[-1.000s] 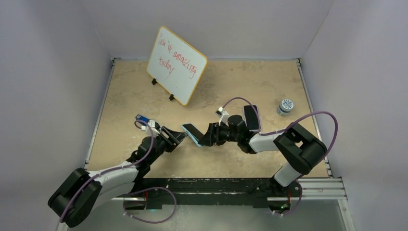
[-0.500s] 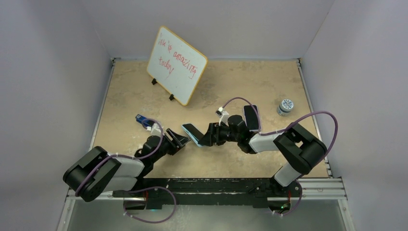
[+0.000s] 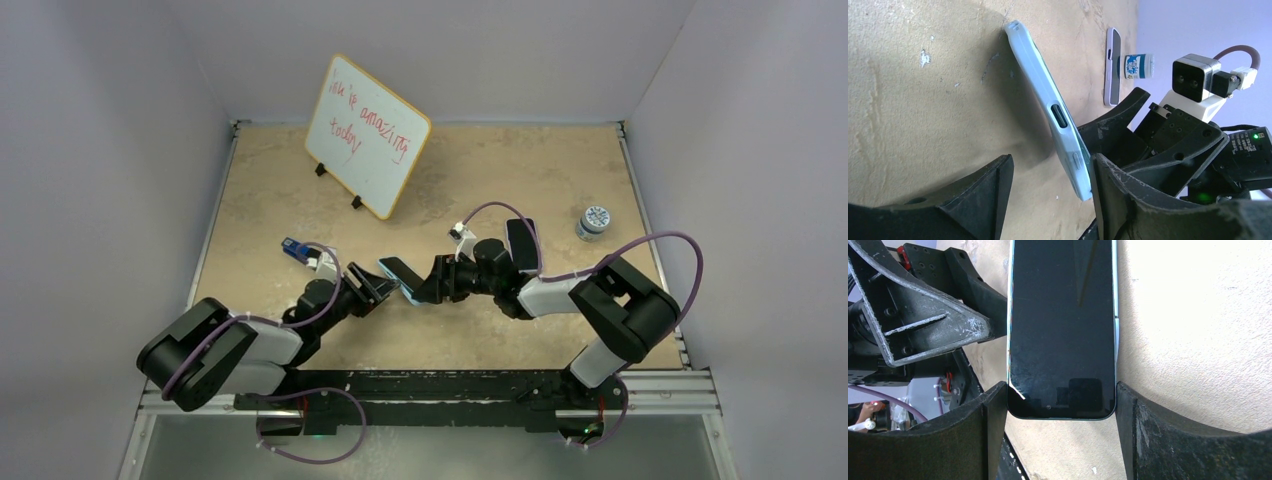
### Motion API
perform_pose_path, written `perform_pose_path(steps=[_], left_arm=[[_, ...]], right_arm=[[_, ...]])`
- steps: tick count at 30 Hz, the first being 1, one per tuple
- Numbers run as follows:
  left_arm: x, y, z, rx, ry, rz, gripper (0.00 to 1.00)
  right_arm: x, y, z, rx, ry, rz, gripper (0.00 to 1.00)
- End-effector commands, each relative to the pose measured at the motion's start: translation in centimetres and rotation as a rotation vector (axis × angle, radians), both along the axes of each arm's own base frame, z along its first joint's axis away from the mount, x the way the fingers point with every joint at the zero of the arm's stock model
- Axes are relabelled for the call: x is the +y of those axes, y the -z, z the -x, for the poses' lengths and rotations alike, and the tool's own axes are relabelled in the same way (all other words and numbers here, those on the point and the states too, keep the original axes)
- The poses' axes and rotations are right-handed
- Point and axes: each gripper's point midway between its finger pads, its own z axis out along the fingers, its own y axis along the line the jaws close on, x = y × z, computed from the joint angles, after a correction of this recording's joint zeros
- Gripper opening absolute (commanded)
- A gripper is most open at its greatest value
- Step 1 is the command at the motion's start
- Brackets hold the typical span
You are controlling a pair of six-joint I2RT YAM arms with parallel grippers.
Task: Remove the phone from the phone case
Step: Remove the phone from the phone case.
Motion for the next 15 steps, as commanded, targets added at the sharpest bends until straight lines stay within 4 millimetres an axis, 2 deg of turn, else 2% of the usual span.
perform_pose_path(steps=[1, 11, 15], left_arm=[[-1.0, -2.1, -1.2, -0.071, 0.009, 0.048, 0.59], [-1.3, -1.2, -1.6, -0.045, 0.009, 0.039, 0.58], [-1.1, 0.5, -1.2, 0.014, 0.006, 0.011, 0.56]], right_arm=[[0.6, -2.1, -0.4, -0.048, -0.018, -0.049, 0.0], [0.7, -2.2, -0.3, -0.047, -0.025, -0.049, 0.0], [0.7, -2.1, -0.2, -0.04, -0.033, -0.047, 0.0]])
